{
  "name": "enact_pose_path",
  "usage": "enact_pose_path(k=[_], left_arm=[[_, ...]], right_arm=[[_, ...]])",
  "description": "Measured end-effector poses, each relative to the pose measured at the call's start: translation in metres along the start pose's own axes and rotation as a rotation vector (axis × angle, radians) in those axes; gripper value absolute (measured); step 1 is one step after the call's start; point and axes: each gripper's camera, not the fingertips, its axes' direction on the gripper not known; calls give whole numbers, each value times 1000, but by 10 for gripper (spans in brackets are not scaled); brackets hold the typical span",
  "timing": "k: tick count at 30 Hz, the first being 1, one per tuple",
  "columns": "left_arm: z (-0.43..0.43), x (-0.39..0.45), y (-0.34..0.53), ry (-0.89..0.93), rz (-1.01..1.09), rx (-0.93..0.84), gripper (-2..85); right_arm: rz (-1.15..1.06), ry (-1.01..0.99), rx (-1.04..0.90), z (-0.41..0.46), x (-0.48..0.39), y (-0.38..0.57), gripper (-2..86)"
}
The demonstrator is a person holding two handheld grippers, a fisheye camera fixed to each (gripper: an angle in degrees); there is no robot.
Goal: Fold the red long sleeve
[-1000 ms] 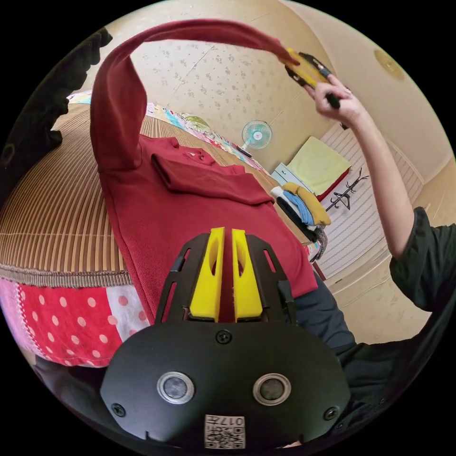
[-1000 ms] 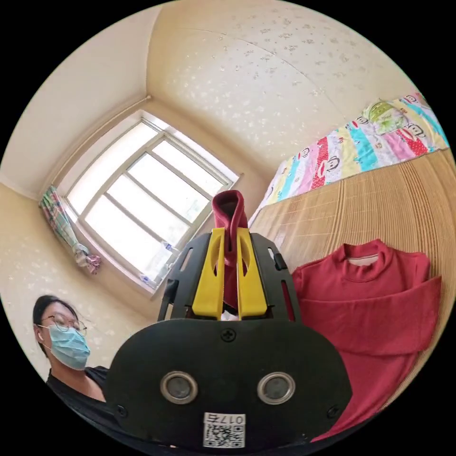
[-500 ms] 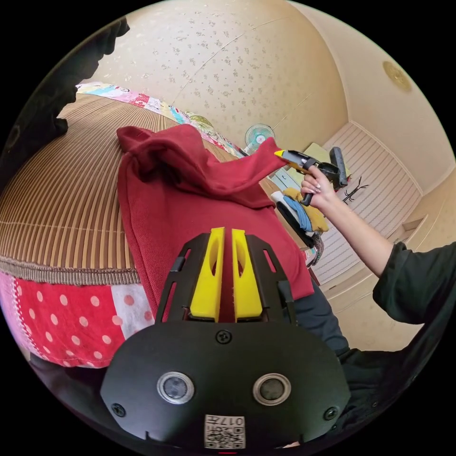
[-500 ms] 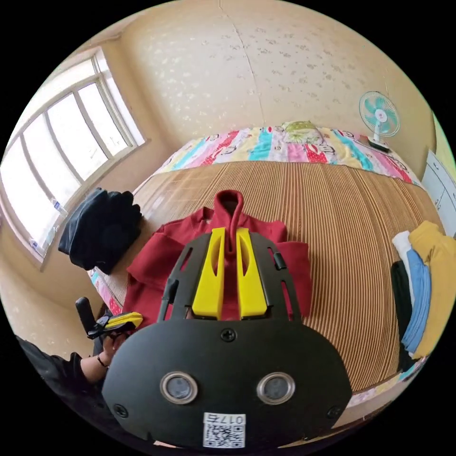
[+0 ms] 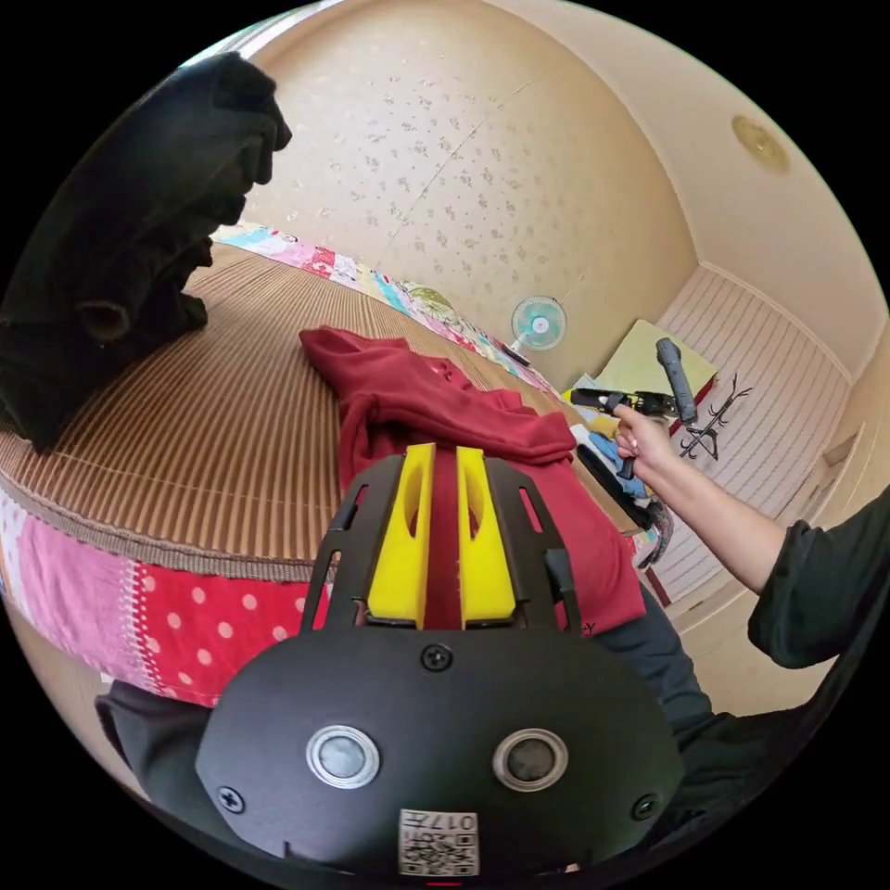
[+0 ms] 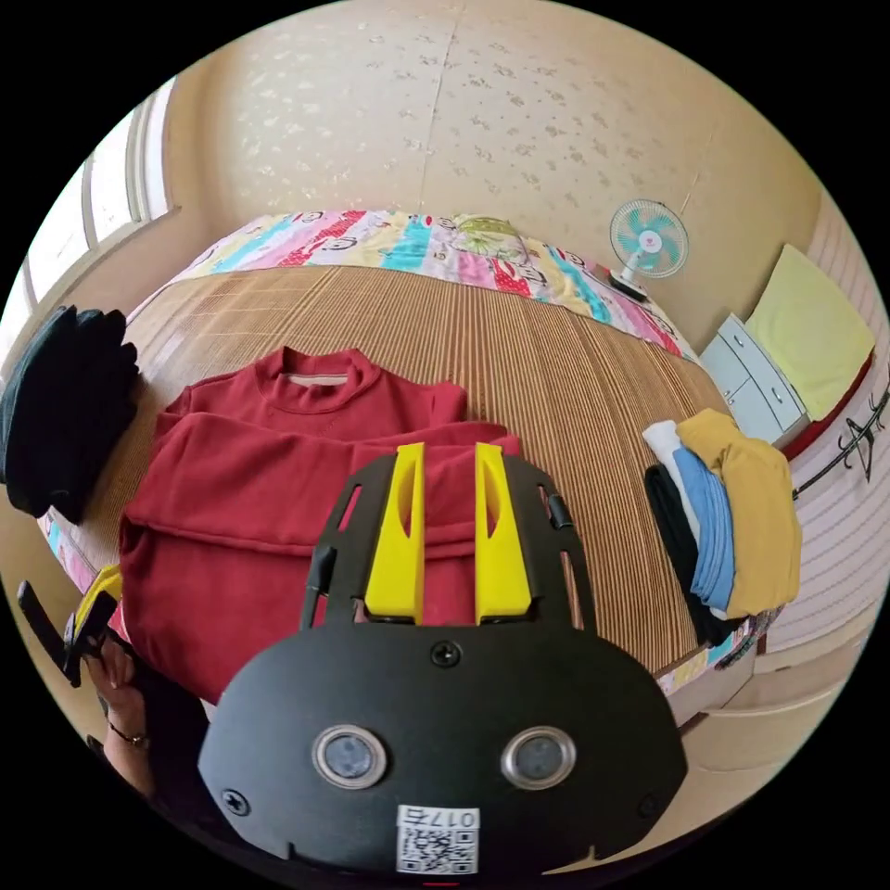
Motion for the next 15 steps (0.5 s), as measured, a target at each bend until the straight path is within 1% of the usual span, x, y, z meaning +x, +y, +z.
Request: enact_pose_path(k=[1,2,3,4,5,6,7,8,9,10,11,12,15], left_arm=[[1,-6,-2,-17,-21,-12,31],[6,-23,-5,-98,-108,-59,4],[12,-38,-4,-214,-199,-117,-1],[13,-42,-2,-201,-207,-115,-4],[9,-49,3,-156,-250,-77,-5],[4,-50,9,-182,-280,-49,-5],[2,-49,12,-201,-283,-40,-5],[0,-47,15,-233,-292,-30,-3],[-1,-45,18,-230,-281,-16,0],[-2,-44,20,-215,-273,-7,5],[-2,-42,23,-179,-262,10,15],[-2,-40,27,-153,-245,22,31],[5,-29,33,-120,-191,21,52]], right_arm=[[-34,-101,21,-9,-24,-4,80],[-50,-171,21,-11,-37,-6,79],[-102,-336,4,-11,-65,-9,77],[-177,-497,-34,-6,-99,-12,75],[-206,-555,-52,-2,-117,-12,74],[-253,-624,-70,5,-153,-11,71],[-294,-655,-77,13,-189,-9,68],[-313,-654,-83,18,-208,-8,63],[-349,-614,-127,37,-246,-6,55],[-356,-525,-236,67,-281,-5,51],[-340,-478,-256,78,-293,-5,50],[-313,-471,-157,75,-300,-8,47],[-310,-477,-225,81,-307,-27,41]])
